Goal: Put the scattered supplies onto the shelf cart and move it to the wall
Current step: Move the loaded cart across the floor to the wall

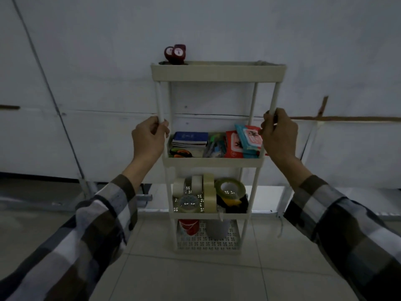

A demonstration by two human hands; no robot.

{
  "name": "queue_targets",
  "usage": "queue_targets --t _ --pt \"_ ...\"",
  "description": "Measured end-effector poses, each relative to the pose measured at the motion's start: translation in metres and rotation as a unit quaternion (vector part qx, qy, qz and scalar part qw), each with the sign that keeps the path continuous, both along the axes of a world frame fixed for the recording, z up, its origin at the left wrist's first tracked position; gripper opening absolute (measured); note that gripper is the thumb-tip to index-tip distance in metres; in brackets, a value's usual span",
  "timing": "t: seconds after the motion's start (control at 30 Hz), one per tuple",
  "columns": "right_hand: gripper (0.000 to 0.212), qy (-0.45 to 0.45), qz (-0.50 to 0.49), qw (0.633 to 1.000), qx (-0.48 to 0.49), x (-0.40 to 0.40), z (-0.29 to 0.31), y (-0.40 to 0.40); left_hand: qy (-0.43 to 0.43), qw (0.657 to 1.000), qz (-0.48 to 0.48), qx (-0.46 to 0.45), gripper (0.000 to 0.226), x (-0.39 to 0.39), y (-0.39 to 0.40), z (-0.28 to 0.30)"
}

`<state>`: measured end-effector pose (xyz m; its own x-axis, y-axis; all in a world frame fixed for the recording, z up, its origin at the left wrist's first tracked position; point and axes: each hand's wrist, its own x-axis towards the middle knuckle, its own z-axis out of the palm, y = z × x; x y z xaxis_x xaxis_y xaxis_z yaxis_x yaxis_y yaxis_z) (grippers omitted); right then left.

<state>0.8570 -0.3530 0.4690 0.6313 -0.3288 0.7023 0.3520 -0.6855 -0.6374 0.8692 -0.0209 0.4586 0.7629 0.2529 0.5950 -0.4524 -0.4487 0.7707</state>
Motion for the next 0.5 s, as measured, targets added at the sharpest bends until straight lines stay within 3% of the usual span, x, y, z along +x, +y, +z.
queue_targets --t 0.23,0.5 --pt "0.026 0.025 0.012 1.000 0.013 -0.006 0.005 0.003 0.022 1.000 -0.007 0.020 0.026 -0.010 0.002 0.006" --pt "0.030 -0.020 0.004 1.000 0.016 0.005 -0.007 0.005 -0.016 0.999 0.017 0.028 0.031 -0.001 -0.001 -0.005"
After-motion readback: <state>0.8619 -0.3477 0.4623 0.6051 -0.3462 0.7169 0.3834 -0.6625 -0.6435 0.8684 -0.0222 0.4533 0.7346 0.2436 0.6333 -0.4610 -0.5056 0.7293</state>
